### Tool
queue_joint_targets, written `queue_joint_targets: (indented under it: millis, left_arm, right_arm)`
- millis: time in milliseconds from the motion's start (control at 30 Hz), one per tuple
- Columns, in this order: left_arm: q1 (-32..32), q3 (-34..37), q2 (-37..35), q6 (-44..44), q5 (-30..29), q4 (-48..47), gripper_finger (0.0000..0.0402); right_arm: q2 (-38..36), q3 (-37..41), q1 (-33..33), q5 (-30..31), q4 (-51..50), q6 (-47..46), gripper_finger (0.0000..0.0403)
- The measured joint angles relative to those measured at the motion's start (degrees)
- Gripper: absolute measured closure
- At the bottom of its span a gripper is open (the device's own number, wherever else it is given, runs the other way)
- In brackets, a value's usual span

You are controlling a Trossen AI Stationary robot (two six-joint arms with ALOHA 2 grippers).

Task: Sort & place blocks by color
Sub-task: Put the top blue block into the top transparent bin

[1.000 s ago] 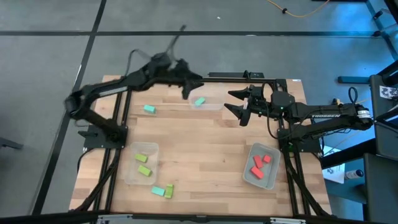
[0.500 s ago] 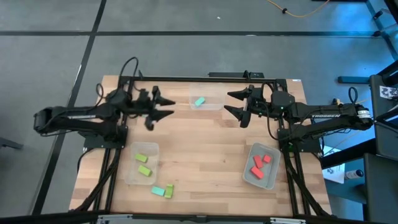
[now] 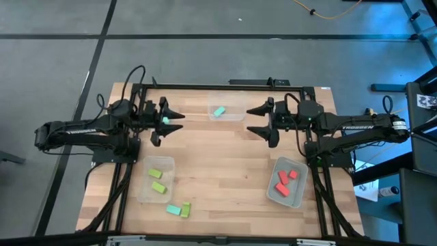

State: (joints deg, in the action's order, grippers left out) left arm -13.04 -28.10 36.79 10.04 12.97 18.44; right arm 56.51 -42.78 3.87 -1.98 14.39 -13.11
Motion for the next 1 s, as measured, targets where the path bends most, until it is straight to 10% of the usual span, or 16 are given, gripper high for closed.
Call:
queue_joint_targets:
  millis: [1000]
  left_arm:
    - [0.00, 0.00, 0.05, -0.11, -2.83, 0.02, 0.0219]
  right_arm:
    - [0.00, 0.00, 0.02, -2.73, 0.00, 1.69, 0.0052]
